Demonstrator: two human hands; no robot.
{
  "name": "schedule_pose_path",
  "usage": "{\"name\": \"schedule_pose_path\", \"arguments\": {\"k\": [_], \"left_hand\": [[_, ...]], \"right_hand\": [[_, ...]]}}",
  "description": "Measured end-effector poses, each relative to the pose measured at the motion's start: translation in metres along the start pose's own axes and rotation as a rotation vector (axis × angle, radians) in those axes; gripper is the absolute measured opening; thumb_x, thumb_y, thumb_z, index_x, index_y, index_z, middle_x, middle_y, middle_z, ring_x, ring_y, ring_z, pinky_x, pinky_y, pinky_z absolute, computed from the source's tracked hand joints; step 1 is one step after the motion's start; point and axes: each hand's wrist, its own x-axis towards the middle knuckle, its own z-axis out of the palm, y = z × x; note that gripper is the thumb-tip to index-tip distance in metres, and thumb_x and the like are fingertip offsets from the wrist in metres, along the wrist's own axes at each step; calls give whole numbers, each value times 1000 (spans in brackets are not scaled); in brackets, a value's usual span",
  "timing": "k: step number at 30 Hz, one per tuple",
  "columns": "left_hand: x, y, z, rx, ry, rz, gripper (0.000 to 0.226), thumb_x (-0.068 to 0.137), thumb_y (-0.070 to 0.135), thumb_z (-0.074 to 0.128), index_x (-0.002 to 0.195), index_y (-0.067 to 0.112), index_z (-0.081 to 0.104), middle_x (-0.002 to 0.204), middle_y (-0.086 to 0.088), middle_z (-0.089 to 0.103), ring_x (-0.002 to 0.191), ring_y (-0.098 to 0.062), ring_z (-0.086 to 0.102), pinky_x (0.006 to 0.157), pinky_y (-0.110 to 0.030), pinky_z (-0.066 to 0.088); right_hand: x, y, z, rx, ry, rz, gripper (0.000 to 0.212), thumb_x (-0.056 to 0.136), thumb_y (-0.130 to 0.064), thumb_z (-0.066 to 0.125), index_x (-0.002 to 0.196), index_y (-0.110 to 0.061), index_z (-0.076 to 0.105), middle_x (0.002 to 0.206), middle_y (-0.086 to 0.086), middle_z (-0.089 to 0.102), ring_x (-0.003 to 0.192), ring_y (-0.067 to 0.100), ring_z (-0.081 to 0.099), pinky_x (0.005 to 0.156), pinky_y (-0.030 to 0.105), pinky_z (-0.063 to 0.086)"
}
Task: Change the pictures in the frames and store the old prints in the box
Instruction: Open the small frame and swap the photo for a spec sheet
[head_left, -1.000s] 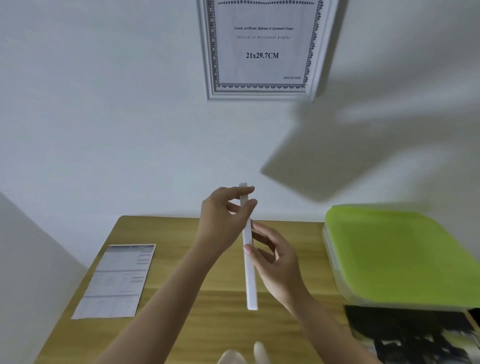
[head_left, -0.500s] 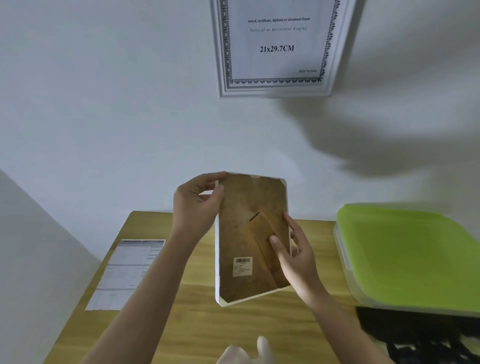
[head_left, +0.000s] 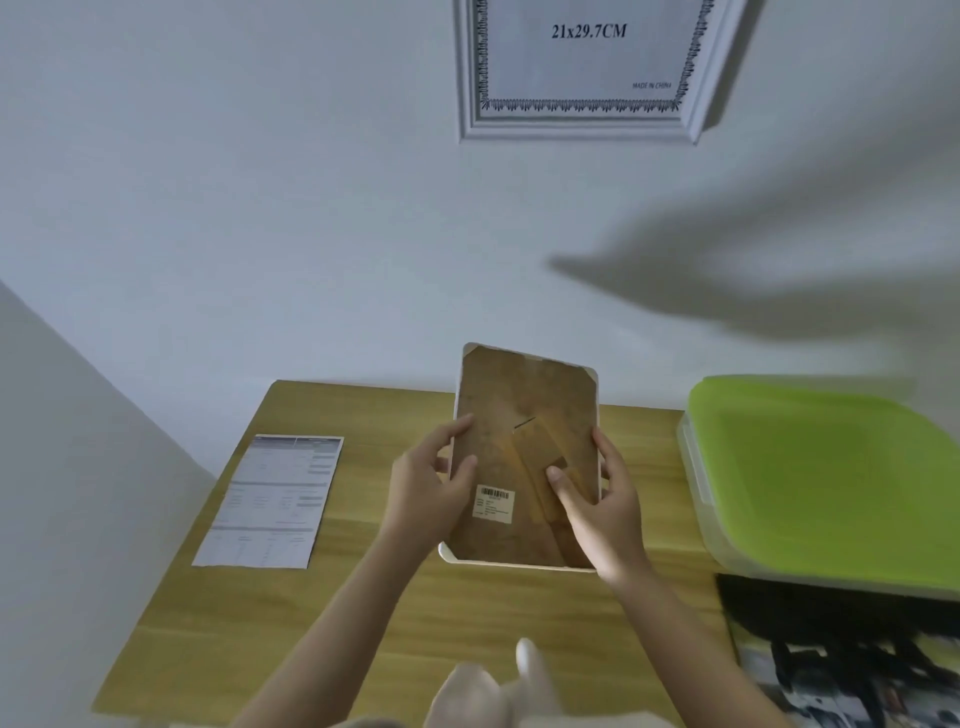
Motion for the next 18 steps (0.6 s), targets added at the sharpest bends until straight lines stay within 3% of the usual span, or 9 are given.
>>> {"name": "schedule_pose_path", "arguments": {"k": [2,4,6,10,14,18], "left_hand": [[-12,-20,1,69,-60,-26,50,78,15,69,121,37,56,101,12,63,76,-9,56,70,-20,52],[-20,-38,-1,123,-168,-42,67,73,18,75,132,30,47,117,11,53,95,0,52,81,-12,46],[-24,-58,-3,189,-302,-56,93,64,26,83,142,22,32,133,5,33,116,-6,41,95,-14,38],[-31,-88,-3,264,-491,-165,135,46,38,91,149,20,6,145,9,3,132,-15,24,109,-27,34],[-37,-115,-1,360,-536,-179,144,40,43,91,149,20,-1,148,8,-4,140,-16,8,116,-34,23],[-41,-133,3,453,-531,-179,142,41,47,88,149,19,1,150,2,4,138,-22,11,115,-39,24]], "right_hand": [[-3,10,0,-54,-25,55,80,71,-19,82,139,-21,42,135,-3,52,122,9,52,103,38,46],[-6,22,3,-139,-69,116,92,60,-31,87,139,-27,41,134,-5,50,122,10,52,104,38,45],[-11,33,7,-234,-124,166,102,54,-40,88,141,-30,36,137,-5,44,126,9,46,107,36,41],[-23,45,17,-397,-210,241,105,63,-29,87,147,-22,26,138,2,32,128,16,39,103,25,33],[-33,60,27,-554,-275,287,106,67,-37,82,149,-16,18,140,9,31,132,22,36,104,25,31],[-36,67,29,-703,-319,271,108,68,-47,79,149,-16,15,134,12,34,131,26,35,103,26,32]]}}
